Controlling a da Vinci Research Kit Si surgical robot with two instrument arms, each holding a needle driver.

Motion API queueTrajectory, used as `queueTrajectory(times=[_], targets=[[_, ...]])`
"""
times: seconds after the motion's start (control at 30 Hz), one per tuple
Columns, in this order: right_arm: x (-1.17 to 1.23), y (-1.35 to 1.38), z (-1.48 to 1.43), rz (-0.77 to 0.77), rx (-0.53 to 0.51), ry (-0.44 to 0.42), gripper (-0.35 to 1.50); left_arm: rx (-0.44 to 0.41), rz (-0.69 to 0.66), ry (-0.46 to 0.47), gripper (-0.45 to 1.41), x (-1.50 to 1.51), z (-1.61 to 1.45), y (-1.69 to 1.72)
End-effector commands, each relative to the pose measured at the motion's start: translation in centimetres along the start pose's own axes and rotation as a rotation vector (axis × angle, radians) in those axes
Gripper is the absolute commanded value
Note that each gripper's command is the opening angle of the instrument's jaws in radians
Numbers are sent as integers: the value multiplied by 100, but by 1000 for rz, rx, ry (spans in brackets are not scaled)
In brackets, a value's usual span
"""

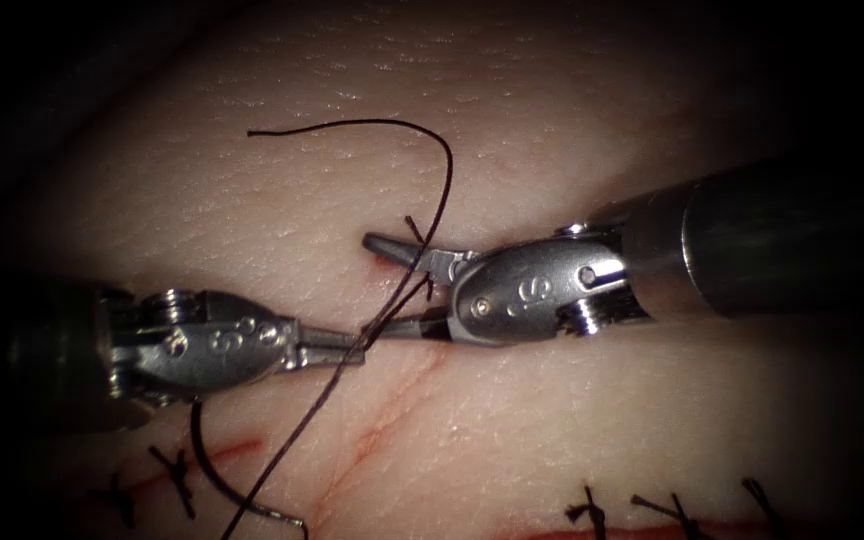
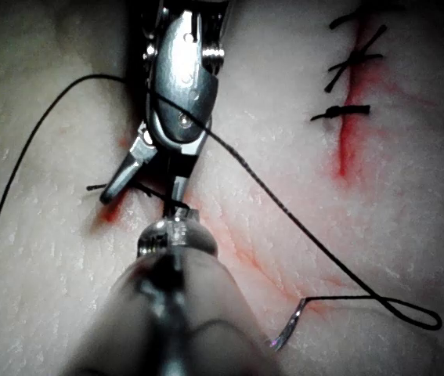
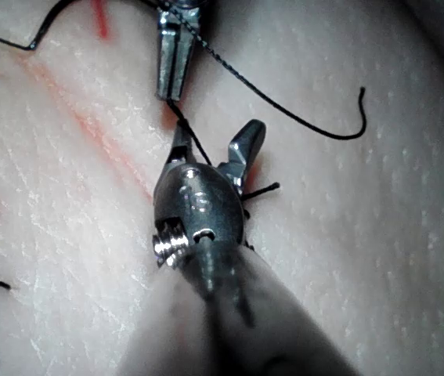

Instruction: Wound Closure

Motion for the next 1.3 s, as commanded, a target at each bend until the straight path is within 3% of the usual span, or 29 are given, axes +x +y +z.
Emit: queueTrajectory(times=[0.03, 0.77, 1.13, 1.23, 1.27, 1.3], targets=[[-2, -6, 11, -1, 1, 3, 138, -1, 0, 1, -45, -1, 8, 2], [-18, -12, 32, -33, -13, 17, 138, 2, 4, -1, -45, 0, 7, 7], [-22, -11, 37, -40, -23, 33, 126, 1, 2, -1, -45, 0, 8, 9], [-22, -12, 37, -42, -24, 41, 106, 1, 8, -1, -45, 0, 8, 10], [-22, -13, 37, -44, -22, 43, 89, 1, 8, -1, -45, 0, 7, 10], [-22, -14, 36, -46, -19, 47, 59, -2, 8, 0, -45, 0, 7, 10]])
